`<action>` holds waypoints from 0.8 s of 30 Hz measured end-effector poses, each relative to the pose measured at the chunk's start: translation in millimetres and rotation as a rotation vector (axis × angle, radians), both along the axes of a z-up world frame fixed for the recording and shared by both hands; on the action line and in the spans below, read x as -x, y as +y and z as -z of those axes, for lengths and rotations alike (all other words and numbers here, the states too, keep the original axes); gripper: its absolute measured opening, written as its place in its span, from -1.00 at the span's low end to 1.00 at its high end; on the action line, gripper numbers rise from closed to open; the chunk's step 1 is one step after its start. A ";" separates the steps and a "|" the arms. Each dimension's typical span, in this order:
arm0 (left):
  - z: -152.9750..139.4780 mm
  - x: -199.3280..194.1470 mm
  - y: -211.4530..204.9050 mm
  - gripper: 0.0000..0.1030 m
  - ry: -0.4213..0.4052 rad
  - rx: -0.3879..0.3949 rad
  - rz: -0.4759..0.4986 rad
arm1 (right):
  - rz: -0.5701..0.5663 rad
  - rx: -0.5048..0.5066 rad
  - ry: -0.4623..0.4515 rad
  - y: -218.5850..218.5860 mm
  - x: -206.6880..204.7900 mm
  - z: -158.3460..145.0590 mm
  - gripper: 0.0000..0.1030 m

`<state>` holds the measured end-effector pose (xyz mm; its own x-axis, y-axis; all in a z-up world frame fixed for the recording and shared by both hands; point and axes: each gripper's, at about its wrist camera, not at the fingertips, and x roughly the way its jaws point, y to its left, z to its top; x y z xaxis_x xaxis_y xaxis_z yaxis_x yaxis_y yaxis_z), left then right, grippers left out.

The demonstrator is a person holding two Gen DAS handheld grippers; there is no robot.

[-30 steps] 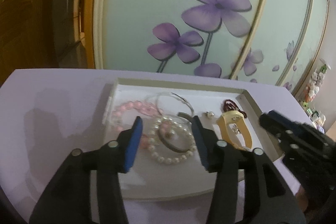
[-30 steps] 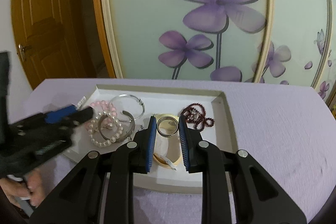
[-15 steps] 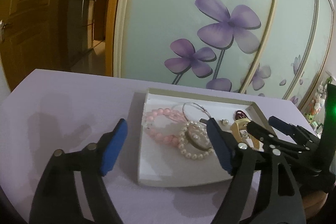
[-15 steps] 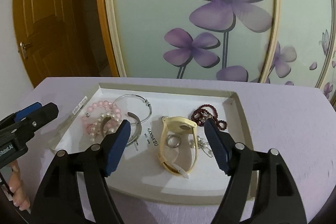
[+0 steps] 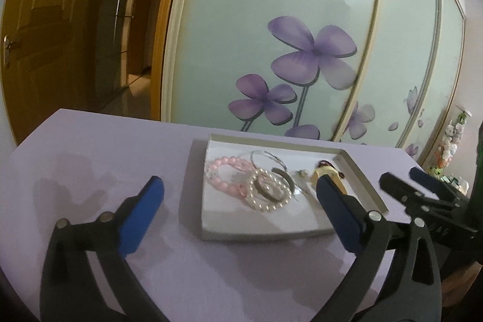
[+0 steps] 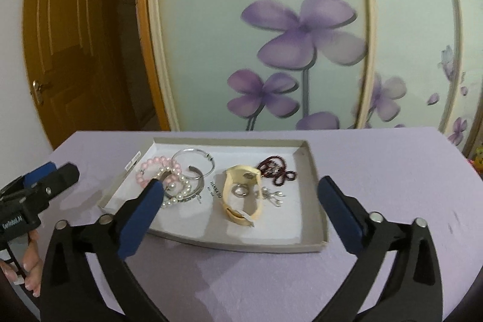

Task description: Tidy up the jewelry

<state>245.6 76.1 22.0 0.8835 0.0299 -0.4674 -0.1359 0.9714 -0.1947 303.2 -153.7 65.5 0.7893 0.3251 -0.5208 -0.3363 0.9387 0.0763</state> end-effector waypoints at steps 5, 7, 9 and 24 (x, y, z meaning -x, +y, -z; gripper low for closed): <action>3.7 17.9 -4.2 0.96 -0.008 -0.005 0.010 | -0.001 -0.034 0.001 -5.4 24.6 3.6 0.97; 4.7 25.8 -4.0 0.96 -0.010 -0.003 0.009 | -0.010 -0.040 0.015 -3.5 32.3 7.2 0.97; 4.5 32.4 -4.3 0.96 -0.015 -0.002 0.009 | -0.007 -0.026 0.006 -1.4 41.6 8.1 0.97; 0.2 78.6 -22.0 0.96 -0.097 -0.059 0.055 | 0.026 -0.022 -0.016 -6.8 70.5 6.3 0.97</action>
<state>167.0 54.2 21.8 0.9256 0.0053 -0.3785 -0.0656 0.9870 -0.1467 232.7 -160.4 59.2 0.8058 0.3158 -0.5009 -0.3134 0.9452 0.0916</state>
